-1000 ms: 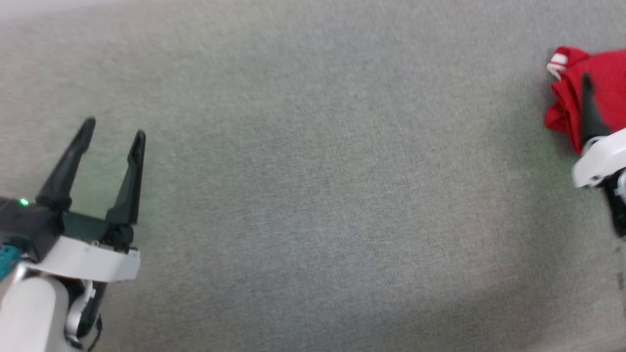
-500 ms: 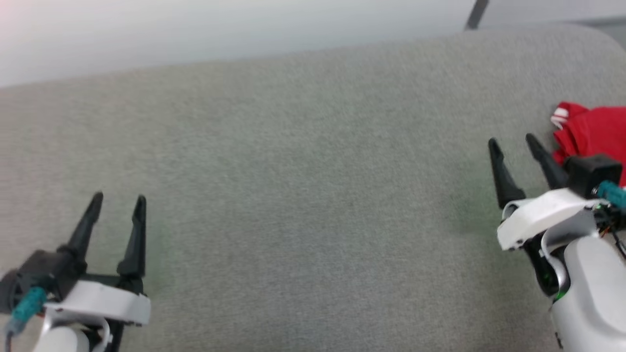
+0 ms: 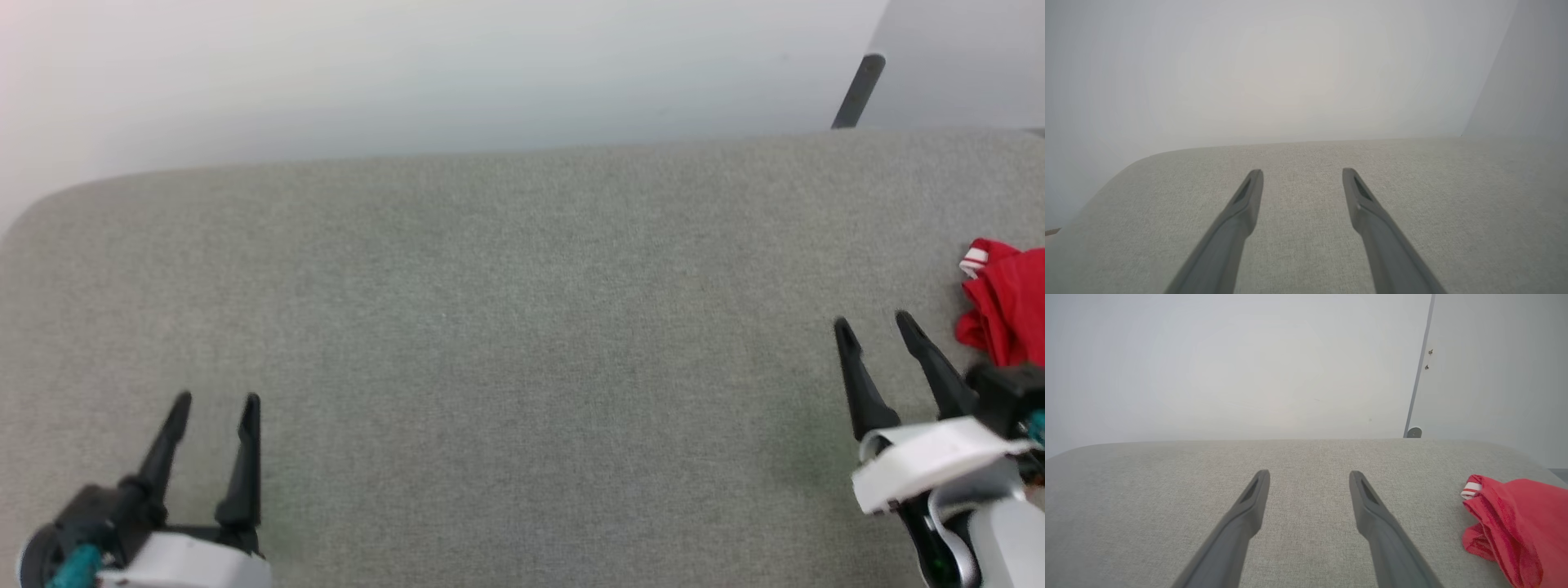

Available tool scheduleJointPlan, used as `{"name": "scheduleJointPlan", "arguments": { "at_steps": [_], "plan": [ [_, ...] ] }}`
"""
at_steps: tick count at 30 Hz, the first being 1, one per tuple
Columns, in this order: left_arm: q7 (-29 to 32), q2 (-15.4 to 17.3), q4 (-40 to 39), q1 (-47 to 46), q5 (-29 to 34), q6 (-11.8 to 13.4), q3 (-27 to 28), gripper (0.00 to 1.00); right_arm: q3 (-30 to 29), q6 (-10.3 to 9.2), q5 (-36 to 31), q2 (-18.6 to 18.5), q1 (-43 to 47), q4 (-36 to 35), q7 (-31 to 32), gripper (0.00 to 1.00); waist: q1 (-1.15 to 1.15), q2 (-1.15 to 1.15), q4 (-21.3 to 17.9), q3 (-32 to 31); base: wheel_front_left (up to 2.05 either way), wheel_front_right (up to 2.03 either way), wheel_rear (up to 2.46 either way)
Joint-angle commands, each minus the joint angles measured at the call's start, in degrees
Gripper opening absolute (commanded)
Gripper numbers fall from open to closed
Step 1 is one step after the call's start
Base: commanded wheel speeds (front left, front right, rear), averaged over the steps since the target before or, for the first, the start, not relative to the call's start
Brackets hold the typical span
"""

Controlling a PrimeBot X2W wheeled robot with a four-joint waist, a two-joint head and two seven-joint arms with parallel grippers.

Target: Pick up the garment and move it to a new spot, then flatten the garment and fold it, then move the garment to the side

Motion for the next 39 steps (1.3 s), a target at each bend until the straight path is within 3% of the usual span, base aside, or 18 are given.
{"name": "scheduleJointPlan", "arguments": {
  "at_steps": [1, 9, 20, 39],
  "plan": [
    [0.0, -0.8, -0.5, 1.6, 0.2, 0.1, 0.2, 1.00, -1.0, -0.08, 0.0, -0.4, 2.2, -1.7, 0.4, 1.00, 0.00, 0.00, 0.8, -1.5, 0.00, 0.00, 0.00],
    [0.0, -2.7, -3.2, 6.0, 0.9, 0.1, 0.5, 1.00, -4.6, -0.08, -0.3, -0.2, 10.5, -9.5, 2.3, 1.00, 0.00, 0.00, 1.7, -3.3, 0.00, 0.00, 0.00],
    [0.0, -3.8, -7.3, 8.9, 1.4, 0.1, 1.7, 1.00, -8.4, -0.08, -2.0, 3.1, 19.1, -19.3, 4.1, 1.00, 0.00, 0.00, 2.1, -3.5, 0.00, 0.00, 0.00],
    [0.0, -4.4, -7.8, 8.6, 1.3, 0.1, 1.8, 1.00, -8.7, -0.08, -1.9, 4.3, 19.1, -20.5, 4.1, 1.00, 0.00, 0.00, 2.5, -3.1, 0.00, 0.00, 0.00]
  ]
}}
